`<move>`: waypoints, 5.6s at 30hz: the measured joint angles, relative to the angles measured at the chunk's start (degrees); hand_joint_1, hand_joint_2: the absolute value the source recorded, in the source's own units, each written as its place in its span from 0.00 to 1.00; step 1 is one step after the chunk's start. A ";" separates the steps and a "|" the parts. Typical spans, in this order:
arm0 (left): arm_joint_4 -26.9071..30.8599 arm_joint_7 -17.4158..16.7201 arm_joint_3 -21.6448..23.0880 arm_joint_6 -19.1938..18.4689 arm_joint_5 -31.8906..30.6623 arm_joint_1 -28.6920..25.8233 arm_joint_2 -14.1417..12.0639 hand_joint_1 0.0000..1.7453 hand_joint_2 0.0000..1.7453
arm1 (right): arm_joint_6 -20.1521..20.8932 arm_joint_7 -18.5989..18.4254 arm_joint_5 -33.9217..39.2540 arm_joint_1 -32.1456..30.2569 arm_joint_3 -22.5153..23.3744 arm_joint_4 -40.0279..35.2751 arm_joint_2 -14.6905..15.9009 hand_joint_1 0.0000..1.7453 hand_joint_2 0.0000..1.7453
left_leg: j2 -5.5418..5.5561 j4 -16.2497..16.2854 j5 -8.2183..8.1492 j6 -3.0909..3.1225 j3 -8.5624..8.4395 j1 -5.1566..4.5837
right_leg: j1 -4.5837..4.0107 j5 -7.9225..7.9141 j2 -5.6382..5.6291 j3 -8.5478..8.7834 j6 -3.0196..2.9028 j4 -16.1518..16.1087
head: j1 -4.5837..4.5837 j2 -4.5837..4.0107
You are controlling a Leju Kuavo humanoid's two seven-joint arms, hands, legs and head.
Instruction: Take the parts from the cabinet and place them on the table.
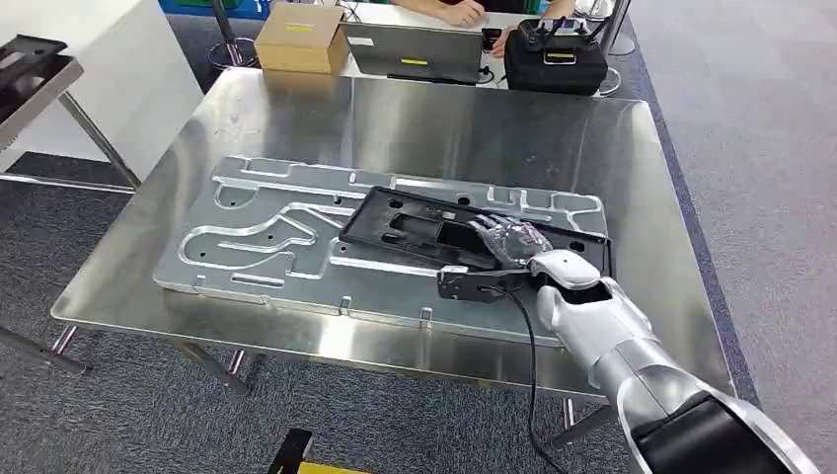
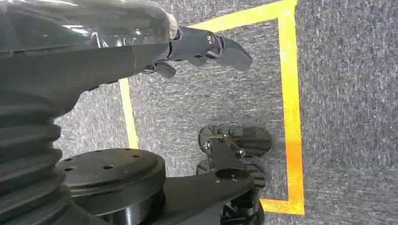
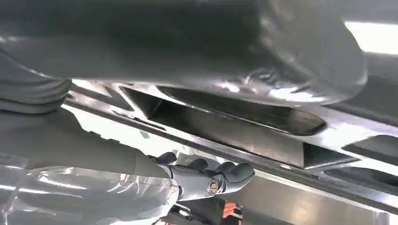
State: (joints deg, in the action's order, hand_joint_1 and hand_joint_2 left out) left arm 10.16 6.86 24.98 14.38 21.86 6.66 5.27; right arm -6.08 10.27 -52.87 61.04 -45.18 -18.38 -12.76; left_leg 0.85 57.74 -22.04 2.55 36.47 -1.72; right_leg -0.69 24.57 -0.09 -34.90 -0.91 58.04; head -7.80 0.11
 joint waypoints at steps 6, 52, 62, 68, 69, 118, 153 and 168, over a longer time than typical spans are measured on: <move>0.00 -0.09 -0.02 -0.07 0.09 -0.01 0.00 0.00 0.00 | 0.94 -0.61 -0.68 4.41 0.00 -0.46 0.15 0.00 0.00 | -0.01 0.00 0.00 0.00 0.00 0.00 | 0.00 0.00 0.00 0.00 0.00 0.00 | 0.00 0.00; 0.00 2.93 -3.43 -1.42 4.90 0.57 -0.22 0.00 0.00 | 3.26 -0.55 -2.64 9.55 0.13 -0.94 -0.68 0.00 0.00 | -0.07 -0.06 0.26 1.13 -0.02 -0.07 | 0.23 -0.12 -0.05 0.12 1.19 0.14 | 0.00 0.00; 0.00 2.91 -3.41 -1.40 4.72 0.52 -0.17 0.00 0.00 | 3.08 -0.11 -2.69 8.97 0.17 -0.81 -0.79 0.00 0.00 | 0.09 -0.16 1.73 1.65 1.18 -0.84 | -0.46 3.04 -0.24 2.00 -1.06 3.18 | 0.00 0.00; 0.00 2.62 -3.30 -1.33 4.02 0.64 0.02 0.00 0.00 | 2.89 0.02 -2.90 8.95 0.17 -0.92 -1.09 0.00 0.00 | 0.16 -0.60 2.88 0.09 1.95 -0.45 | -0.10 0.46 0.75 3.32 -1.66 -2.16 | 0.00 0.00; 0.00 2.60 -3.30 -1.33 3.91 0.61 0.09 0.00 0.00 | 2.89 0.02 -2.93 8.92 0.17 -0.94 -1.22 0.00 0.00 | 0.16 1.00 0.40 -0.85 2.55 -0.43 | -0.01 -0.26 0.62 3.07 -1.62 -2.74 | -0.02 0.00; 0.02 6.97 -4.74 1.09 4.50 -0.65 -5.47 0.00 0.00 | -4.85 1.75 -1.70 -1.23 2.95 0.48 0.31 0.00 0.00 | -0.65 2.16 -2.39 -1.27 -0.80 2.81 | 1.57 7.38 0.55 -9.54 3.60 15.02 | -0.11 0.00; 0.04 0.70 6.47 3.37 -8.07 -3.14 -1.81 0.00 0.00 | -18.62 -12.24 30.32 -57.02 37.49 6.60 13.33 0.00 0.00 | -0.82 0.90 -2.44 -0.89 -0.88 2.67 | 1.46 3.93 0.33 -0.67 3.79 11.22 | -0.15 0.00; 0.00 0.83 8.02 4.52 -9.51 -1.80 -1.31 0.00 0.00 | -16.09 -6.32 34.10 -55.50 46.71 6.86 12.15 0.00 0.00 | -1.12 14.25 -5.26 -2.80 -1.04 2.30 | 0.07 -0.78 0.74 0.52 -0.31 -2.13 | -0.17 0.00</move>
State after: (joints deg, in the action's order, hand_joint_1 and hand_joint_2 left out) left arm 10.16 7.69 33.00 18.91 12.35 4.86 3.96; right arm -22.16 3.95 -18.78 5.54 1.53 -11.52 -0.61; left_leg -0.27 72.00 -27.30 -0.25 35.43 0.58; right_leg -0.62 23.79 0.65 -34.38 -1.22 55.91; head -7.98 0.11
